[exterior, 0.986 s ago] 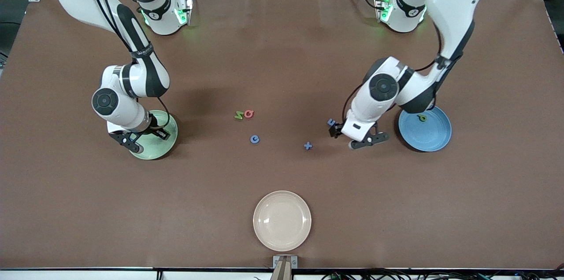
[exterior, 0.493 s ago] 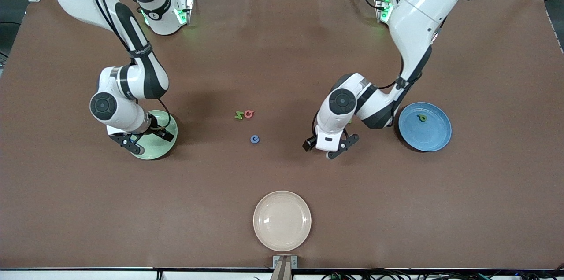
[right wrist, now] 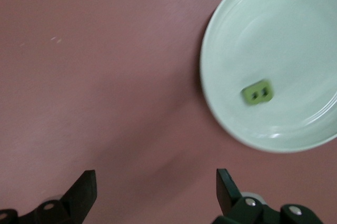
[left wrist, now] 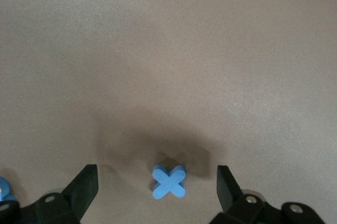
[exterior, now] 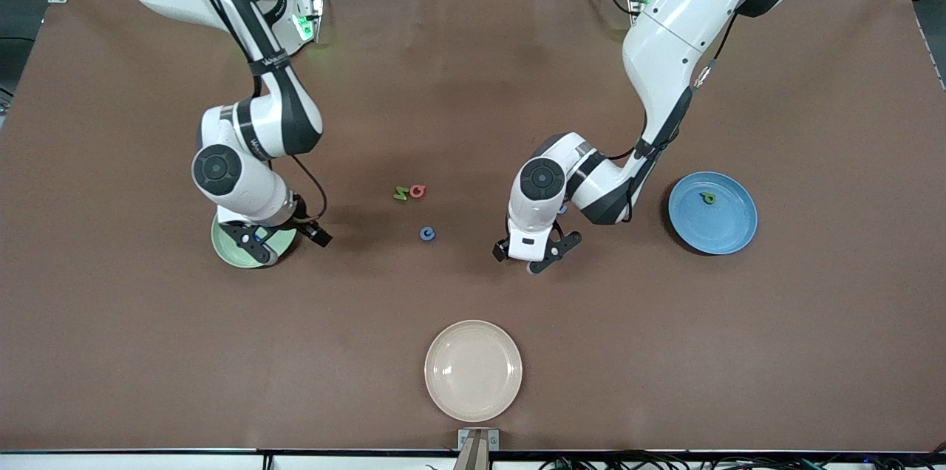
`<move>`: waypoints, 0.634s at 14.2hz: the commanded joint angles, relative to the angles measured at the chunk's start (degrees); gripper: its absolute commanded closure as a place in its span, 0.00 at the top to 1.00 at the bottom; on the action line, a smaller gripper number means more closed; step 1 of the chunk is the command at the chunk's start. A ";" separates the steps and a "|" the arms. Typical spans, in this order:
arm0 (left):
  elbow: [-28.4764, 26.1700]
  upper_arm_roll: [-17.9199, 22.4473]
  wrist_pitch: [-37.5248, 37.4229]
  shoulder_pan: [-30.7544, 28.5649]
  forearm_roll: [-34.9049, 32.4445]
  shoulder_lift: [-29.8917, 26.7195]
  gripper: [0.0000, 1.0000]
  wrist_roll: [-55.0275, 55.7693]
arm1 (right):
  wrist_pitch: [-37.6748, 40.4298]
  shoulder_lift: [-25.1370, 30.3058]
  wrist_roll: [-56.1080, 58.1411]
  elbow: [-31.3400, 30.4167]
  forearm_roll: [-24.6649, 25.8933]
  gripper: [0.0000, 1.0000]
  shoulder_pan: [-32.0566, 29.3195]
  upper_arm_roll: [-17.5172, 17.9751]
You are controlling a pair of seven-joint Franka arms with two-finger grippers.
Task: Sort upper and lower case letters into plates
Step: 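Grasp the blue x with the left gripper while the right gripper reaches the c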
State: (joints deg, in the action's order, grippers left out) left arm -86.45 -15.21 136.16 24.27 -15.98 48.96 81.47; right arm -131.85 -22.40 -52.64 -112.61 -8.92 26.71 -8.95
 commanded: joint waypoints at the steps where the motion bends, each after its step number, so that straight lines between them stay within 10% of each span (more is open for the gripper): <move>1: 2.43 0.44 -1.43 0.95 -0.10 1.31 0.98 0.44 | 0.10 -1.85 -3.68 2.66 -1.81 1.00 1.15 -0.37; 9: 2.34 0.44 -1.43 0.87 0.07 1.23 0.64 -0.17 | -1.31 -2.29 -13.45 4.60 -1.72 1.00 3.44 -0.37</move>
State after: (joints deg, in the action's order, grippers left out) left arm -85.25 -15.22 135.19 24.47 -15.98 49.68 81.43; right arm -133.37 -24.45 -64.11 -108.58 -10.03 29.68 -8.94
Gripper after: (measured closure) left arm 0.344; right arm 0.000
